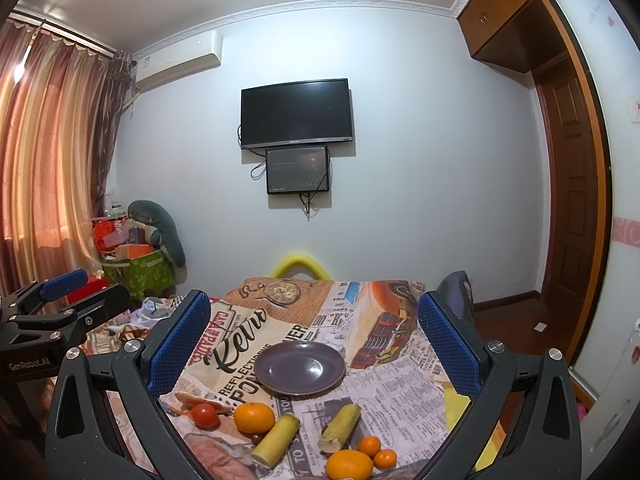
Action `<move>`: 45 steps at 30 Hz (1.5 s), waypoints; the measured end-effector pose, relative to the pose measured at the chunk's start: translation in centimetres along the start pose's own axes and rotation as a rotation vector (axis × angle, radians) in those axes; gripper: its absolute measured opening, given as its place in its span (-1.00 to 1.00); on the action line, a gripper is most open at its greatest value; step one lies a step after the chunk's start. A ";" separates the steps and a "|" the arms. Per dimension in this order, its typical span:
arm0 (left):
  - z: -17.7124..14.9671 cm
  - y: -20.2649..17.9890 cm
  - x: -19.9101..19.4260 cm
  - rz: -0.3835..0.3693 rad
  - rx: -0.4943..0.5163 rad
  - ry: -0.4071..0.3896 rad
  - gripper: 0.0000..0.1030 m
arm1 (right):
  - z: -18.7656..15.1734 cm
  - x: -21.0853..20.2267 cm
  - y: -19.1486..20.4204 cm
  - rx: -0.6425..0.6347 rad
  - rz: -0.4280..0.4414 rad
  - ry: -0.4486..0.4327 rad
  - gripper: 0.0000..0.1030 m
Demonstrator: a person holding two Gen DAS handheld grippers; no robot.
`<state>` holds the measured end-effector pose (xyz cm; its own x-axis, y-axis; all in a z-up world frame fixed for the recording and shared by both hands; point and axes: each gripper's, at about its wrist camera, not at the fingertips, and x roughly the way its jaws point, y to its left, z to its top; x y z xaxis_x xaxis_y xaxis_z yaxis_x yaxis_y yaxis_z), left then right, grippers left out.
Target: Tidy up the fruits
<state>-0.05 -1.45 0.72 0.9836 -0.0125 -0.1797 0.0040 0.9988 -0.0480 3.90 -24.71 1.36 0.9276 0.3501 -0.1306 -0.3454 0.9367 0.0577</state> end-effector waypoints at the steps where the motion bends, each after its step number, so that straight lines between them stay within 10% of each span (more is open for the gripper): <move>1: 0.0 0.0 0.0 0.000 0.000 0.000 1.00 | 0.0 0.0 0.0 0.000 0.000 0.000 1.00; 41: -0.9 -0.2 0.5 -0.014 0.007 0.003 1.00 | -0.8 0.5 0.2 -0.002 0.007 0.013 1.00; 45: -1.1 0.3 0.8 -0.014 0.012 0.018 0.70 | -1.3 1.0 -0.2 0.008 0.019 0.038 1.00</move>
<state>0.56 -1.22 -0.53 0.9801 -0.0270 -0.1969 0.0198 0.9991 -0.0383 4.71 -24.50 -0.12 0.9148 0.3681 -0.1665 -0.3616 0.9298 0.0688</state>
